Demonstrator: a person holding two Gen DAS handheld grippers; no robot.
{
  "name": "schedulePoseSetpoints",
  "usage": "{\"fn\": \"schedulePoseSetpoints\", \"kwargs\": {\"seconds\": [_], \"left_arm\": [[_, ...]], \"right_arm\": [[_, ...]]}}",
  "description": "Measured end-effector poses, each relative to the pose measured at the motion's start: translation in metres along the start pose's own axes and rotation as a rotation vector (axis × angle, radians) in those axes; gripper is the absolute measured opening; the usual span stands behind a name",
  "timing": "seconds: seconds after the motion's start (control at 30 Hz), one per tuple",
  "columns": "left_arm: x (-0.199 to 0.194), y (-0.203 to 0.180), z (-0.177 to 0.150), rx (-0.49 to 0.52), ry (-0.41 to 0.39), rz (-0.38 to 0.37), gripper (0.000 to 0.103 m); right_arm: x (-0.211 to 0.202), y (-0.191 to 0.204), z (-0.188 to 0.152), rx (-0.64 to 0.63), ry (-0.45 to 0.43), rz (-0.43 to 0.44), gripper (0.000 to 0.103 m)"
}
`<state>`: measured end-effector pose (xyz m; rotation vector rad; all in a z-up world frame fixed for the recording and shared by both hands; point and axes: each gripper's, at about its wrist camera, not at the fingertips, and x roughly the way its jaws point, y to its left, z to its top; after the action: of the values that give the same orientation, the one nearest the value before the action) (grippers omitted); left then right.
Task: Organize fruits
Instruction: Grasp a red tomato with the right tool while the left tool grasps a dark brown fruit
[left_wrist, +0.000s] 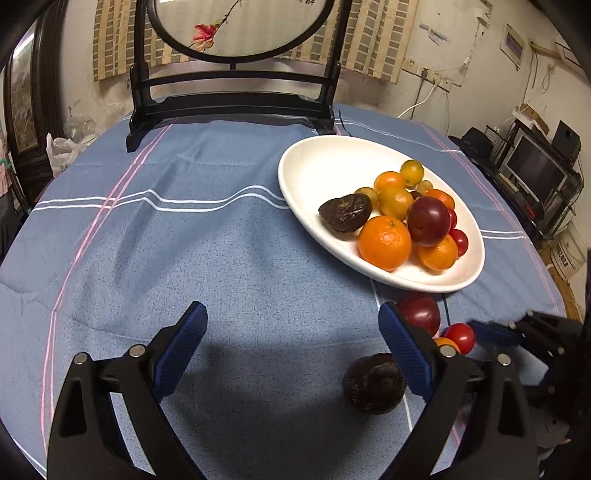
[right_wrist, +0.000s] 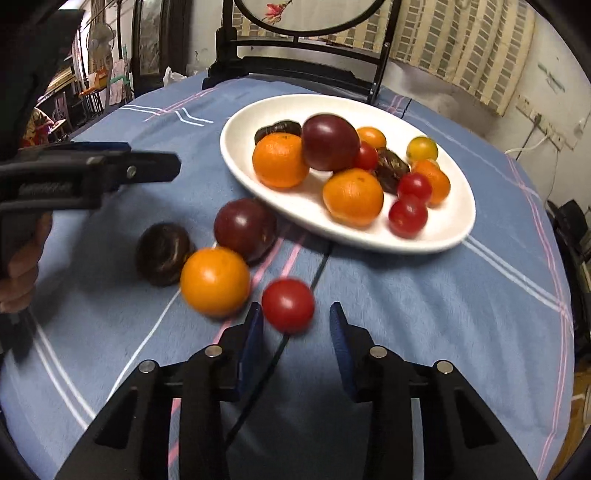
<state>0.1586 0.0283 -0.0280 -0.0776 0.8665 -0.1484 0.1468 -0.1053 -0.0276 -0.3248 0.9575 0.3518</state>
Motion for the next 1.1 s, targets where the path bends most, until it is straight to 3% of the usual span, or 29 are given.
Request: {"fn": "schedulePoseSetpoints", "kwargs": {"seconds": [0.07, 0.33, 0.5, 0.73, 0.77, 0.9, 0.97, 1.07, 1.1], "left_arm": [[0.0, -0.003, 0.0, 0.012, 0.004, -0.002, 0.091], [-0.001, -0.008, -0.006, 0.044, 0.03, -0.033, 0.092], [-0.003, -0.011, -0.02, 0.066, 0.06, -0.011, 0.091], [-0.011, -0.038, -0.041, 0.186, 0.073, -0.026, 0.091], [-0.009, -0.041, -0.043, 0.202, 0.079, -0.029, 0.089], [0.006, -0.051, -0.048, 0.24, 0.128, -0.022, 0.068], [0.008, -0.053, -0.048, 0.247, 0.104, -0.012, 0.066], [0.008, -0.058, -0.048, 0.266, 0.086, -0.023, 0.056], [0.008, -0.06, -0.049, 0.276, 0.077, -0.031, 0.048]], "right_arm": [[0.002, 0.001, 0.002, 0.005, -0.004, 0.014, 0.026], [-0.002, -0.017, -0.006, 0.112, -0.049, 0.082, 0.027], [-0.003, -0.029, -0.009, 0.155, -0.056, 0.109, 0.027], [-0.007, -0.031, -0.011, 0.161, -0.067, 0.114, 0.027], [-0.008, -0.031, -0.011, 0.161, -0.071, 0.114, 0.027], [-0.012, -0.033, -0.01, 0.16, -0.082, 0.121, 0.027], [-0.014, -0.033, -0.01, 0.154, -0.086, 0.121, 0.027], [-0.015, -0.032, -0.009, 0.147, -0.09, 0.119, 0.027], [-0.015, -0.032, -0.009, 0.146, -0.092, 0.117, 0.027]]}}
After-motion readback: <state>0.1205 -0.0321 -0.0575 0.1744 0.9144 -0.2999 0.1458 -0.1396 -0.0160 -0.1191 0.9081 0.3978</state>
